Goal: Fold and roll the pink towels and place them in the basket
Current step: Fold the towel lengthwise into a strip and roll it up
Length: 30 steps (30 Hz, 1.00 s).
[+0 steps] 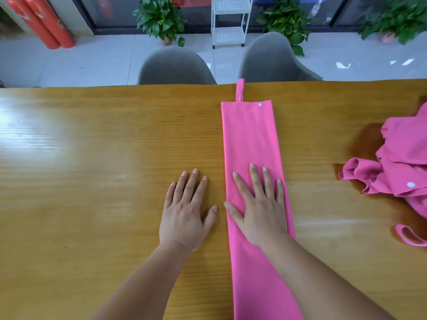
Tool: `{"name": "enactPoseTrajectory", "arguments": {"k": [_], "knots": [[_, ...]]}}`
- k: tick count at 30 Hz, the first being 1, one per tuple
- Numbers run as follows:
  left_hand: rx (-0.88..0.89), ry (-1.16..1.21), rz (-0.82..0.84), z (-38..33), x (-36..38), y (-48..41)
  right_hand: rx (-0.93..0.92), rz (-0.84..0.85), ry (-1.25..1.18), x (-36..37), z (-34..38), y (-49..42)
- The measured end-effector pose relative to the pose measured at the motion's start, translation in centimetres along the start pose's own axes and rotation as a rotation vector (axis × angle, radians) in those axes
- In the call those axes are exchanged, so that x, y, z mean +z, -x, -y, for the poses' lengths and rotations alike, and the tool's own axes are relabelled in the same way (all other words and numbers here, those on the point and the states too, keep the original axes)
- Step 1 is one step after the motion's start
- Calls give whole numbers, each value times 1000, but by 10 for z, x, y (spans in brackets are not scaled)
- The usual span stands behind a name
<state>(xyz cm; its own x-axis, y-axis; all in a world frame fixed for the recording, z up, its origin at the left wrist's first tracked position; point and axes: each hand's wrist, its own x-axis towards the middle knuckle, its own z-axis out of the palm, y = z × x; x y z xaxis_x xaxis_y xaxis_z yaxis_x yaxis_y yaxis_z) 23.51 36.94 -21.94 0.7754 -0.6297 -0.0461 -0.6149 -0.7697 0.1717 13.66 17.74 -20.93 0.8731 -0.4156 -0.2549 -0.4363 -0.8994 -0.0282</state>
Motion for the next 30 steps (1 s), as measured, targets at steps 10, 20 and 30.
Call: {"name": "enactPoseTrajectory", "arguments": {"k": [10, 20, 30], "knots": [[3, 11, -22, 1, 0, 0, -39, 13, 11, -5, 0, 29], [-2, 18, -22, -1, 0, 0, -47, 12, -10, -10, -4, -31], [-5, 23, -40, 1, 1, -1, -37, -3, -9, 0, -1, 0]]}}
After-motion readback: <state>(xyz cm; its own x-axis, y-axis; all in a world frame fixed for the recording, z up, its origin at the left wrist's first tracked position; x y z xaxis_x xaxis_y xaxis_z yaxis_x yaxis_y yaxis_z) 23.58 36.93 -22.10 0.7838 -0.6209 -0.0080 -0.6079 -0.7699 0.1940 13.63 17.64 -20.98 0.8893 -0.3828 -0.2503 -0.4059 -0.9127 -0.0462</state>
